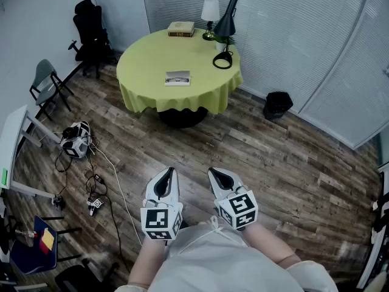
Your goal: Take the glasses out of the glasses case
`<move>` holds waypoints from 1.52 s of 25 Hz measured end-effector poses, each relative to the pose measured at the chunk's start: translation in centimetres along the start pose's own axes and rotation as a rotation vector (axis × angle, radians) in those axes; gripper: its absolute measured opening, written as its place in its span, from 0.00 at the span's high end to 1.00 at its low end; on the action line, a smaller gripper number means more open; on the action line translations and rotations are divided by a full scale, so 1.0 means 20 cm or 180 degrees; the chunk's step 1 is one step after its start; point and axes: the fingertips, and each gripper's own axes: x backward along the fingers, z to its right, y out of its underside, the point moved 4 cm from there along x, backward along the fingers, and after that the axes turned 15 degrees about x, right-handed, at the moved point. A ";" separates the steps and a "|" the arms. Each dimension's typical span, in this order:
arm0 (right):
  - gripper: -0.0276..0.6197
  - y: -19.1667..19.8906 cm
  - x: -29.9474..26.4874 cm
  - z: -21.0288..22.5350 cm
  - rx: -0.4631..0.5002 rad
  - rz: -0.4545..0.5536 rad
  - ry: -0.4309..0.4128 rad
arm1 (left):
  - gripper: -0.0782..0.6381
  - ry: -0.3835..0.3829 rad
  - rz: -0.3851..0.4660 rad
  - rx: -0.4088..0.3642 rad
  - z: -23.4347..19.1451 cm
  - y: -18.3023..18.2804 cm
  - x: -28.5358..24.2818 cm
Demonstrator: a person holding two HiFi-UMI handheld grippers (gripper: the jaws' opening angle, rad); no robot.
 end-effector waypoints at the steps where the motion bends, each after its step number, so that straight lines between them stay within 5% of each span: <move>1: 0.96 0.00 0.00 -0.01 0.0005 0.0002 -0.0005 | 0.88 -0.0007 0.0002 0.0002 -0.01 0.00 0.00; 23: 0.96 0.16 -0.04 0.03 -0.0238 -0.0168 -0.0130 | 0.88 -0.0207 -0.0121 0.0107 -0.07 0.12 -0.04; 38: 0.96 0.13 -0.52 0.23 -0.0387 -0.0370 0.0108 | 0.88 -0.0092 -0.0279 0.0198 -0.44 0.00 -0.49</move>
